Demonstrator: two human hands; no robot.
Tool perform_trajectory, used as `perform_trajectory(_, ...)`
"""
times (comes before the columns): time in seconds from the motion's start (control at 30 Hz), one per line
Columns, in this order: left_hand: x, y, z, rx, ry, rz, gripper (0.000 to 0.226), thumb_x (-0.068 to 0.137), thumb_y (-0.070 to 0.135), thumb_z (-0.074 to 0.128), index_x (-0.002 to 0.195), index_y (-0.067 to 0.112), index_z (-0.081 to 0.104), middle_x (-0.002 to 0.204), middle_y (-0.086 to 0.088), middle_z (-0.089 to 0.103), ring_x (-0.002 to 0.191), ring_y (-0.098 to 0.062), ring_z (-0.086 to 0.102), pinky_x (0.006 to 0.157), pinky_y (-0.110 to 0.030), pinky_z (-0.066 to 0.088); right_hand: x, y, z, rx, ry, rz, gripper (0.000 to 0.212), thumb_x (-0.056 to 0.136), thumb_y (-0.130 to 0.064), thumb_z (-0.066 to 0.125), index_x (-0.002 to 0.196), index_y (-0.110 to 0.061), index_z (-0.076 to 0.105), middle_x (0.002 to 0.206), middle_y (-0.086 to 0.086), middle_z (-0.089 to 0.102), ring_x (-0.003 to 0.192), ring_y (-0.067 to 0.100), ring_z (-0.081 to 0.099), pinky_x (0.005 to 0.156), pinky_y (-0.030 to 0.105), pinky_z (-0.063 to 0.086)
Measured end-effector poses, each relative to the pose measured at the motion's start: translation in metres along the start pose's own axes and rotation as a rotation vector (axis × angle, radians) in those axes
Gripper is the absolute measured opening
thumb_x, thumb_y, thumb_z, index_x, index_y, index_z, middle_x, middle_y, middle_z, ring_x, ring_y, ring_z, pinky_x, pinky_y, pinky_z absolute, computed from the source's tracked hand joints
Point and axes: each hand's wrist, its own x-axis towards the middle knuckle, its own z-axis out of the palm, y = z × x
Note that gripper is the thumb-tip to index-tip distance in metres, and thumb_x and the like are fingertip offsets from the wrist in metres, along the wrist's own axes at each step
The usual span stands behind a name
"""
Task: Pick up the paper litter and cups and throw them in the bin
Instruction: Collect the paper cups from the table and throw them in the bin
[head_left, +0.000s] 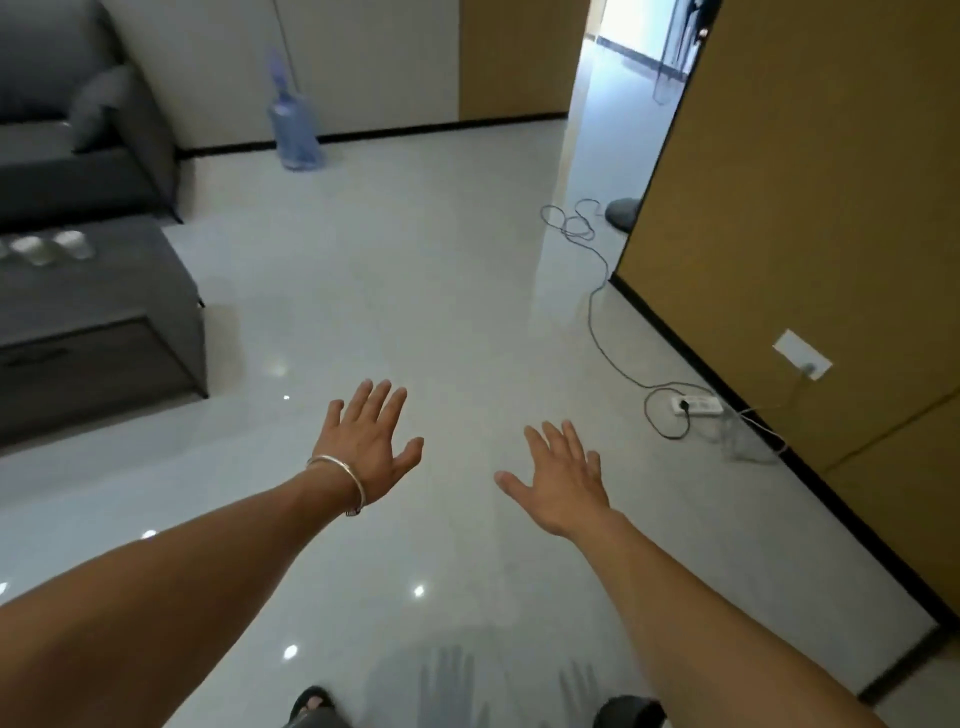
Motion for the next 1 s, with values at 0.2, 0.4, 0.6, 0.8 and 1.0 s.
perform_trajectory(0.2,-0.041,-0.152,-0.011,-0.055,0.039,-0.248,0.074,0.090,0.064,0.017,0.151,0.023,0.008,0.160,0.001,0.005,0.147,-0.019,-0.001,0.117,-0.045,0.009,0.053,-0.167,0.003,-0.098,-0.034,-0.278,0.085,0.088,-0.073,0.033,0.155,-0.025,0.011,0.163,0.001,0.003,0.148,0.019,-0.015,0.117,0.053,0.001)
perform_trajectory(0.4,-0.075,-0.312,-0.020,-0.087,0.080,-0.403,0.076,0.089,0.065,0.016,0.151,0.023,0.010,0.159,0.000,0.008,0.147,-0.021,0.001,0.117,-0.047,0.010,0.095,-0.328,0.035,-0.151,-0.073,-0.412,0.084,0.088,-0.073,0.033,0.154,-0.025,0.015,0.163,0.000,0.005,0.148,0.018,-0.014,0.117,0.053,0.002)
perform_trajectory(0.6,-0.109,-0.441,-0.027,-0.099,0.089,-0.550,0.075,0.089,0.065,0.016,0.152,0.023,0.009,0.160,0.001,0.005,0.147,-0.020,-0.001,0.117,-0.046,0.009,0.130,-0.470,0.067,-0.216,-0.108,-0.541,0.084,0.087,-0.076,0.033,0.154,-0.027,0.017,0.163,-0.001,0.007,0.149,0.019,-0.010,0.117,0.053,0.005)
perform_trajectory(0.8,-0.102,-0.537,-0.023,-0.164,0.128,-0.679,0.075,0.090,0.063,0.020,0.151,0.022,0.010,0.159,0.000,0.007,0.147,-0.020,0.001,0.116,-0.046,0.011,0.182,-0.573,0.088,-0.289,-0.118,-0.652,0.082,0.087,-0.074,0.032,0.154,-0.028,0.017,0.163,-0.002,0.007,0.149,0.020,-0.008,0.117,0.053,0.007)
perform_trajectory(1.0,-0.068,-0.621,-0.018,-0.160,0.104,-0.771,0.075,0.089,0.063,0.022,0.151,0.023,0.009,0.159,0.001,0.007,0.146,-0.019,0.002,0.116,-0.045,0.012,0.268,-0.663,0.109,-0.302,-0.152,-0.722,0.082,0.088,-0.073,0.033,0.153,-0.027,0.018,0.163,-0.001,0.008,0.149,0.021,-0.005,0.117,0.053,0.010)
